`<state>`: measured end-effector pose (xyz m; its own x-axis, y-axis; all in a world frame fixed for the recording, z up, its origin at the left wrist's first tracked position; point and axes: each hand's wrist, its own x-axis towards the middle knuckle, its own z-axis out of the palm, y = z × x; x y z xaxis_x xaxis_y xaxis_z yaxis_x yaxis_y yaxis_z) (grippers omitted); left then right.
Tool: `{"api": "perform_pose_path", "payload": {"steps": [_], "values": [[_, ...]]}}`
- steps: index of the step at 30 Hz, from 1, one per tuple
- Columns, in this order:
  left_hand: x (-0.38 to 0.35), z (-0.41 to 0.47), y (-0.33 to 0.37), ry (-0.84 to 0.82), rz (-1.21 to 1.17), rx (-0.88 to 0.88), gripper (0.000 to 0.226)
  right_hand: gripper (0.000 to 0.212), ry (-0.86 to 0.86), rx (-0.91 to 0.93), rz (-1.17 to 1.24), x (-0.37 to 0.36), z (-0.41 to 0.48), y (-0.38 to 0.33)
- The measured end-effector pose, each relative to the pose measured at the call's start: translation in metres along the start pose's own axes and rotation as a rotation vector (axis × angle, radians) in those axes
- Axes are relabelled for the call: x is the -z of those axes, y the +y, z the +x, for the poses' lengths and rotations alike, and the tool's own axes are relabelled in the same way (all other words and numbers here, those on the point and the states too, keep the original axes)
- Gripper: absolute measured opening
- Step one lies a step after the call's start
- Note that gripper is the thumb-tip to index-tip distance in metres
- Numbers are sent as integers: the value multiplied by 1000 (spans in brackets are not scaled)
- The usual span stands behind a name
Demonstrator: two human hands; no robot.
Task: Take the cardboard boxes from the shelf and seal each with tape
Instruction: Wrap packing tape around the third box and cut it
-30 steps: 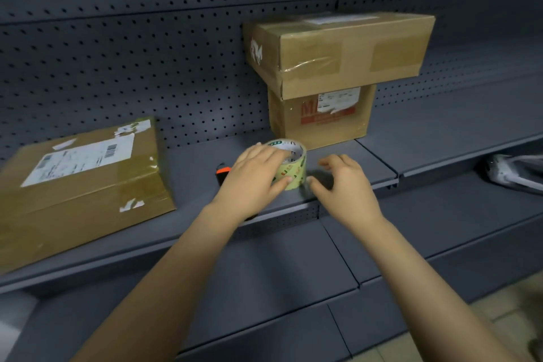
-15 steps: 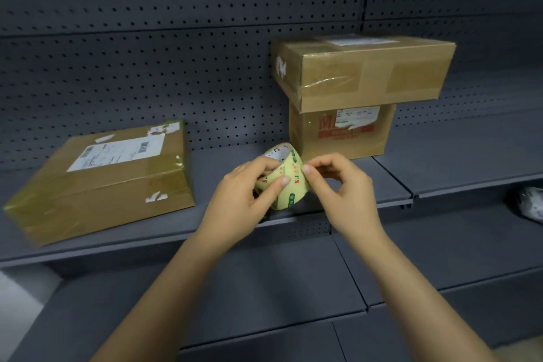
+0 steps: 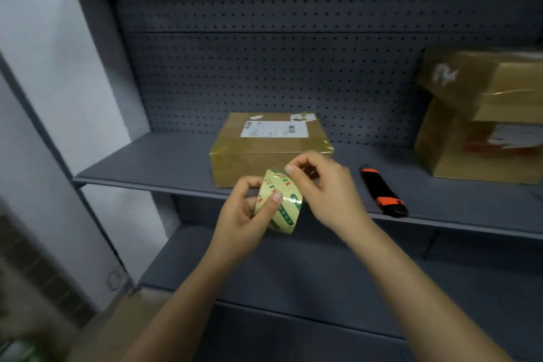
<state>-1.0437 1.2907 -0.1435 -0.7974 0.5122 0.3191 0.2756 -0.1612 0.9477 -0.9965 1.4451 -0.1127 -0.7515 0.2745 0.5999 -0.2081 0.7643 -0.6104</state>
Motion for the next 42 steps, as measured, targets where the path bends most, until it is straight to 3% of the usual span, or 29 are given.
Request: {"api": "perform_pose_path", "payload": {"steps": [5, 14, 17, 21, 28, 42], "values": [[65, 1, -10, 76, 21, 126, 21, 12, -57, 52, -108, -63, 15, -29], [118, 26, -17, 93, 4, 387, 35, 13, -127, 94, -246, -98, 46, -66], [121, 37, -19, 98, -3, 363, 37, 9, -183, 60, -229, -94, 71, -62], [117, 53, -14, 96, 12, 307, 59, 11, -283, -15, -126, -92, 111, -45], [104, 67, -17, 102, -138, 357, 35, 12, -448, -118, -28, -102, 143, -17], [102, 72, -18, 102, -208, 372, 28, 12, -381, -161, -22, -119, 148, 9]]}}
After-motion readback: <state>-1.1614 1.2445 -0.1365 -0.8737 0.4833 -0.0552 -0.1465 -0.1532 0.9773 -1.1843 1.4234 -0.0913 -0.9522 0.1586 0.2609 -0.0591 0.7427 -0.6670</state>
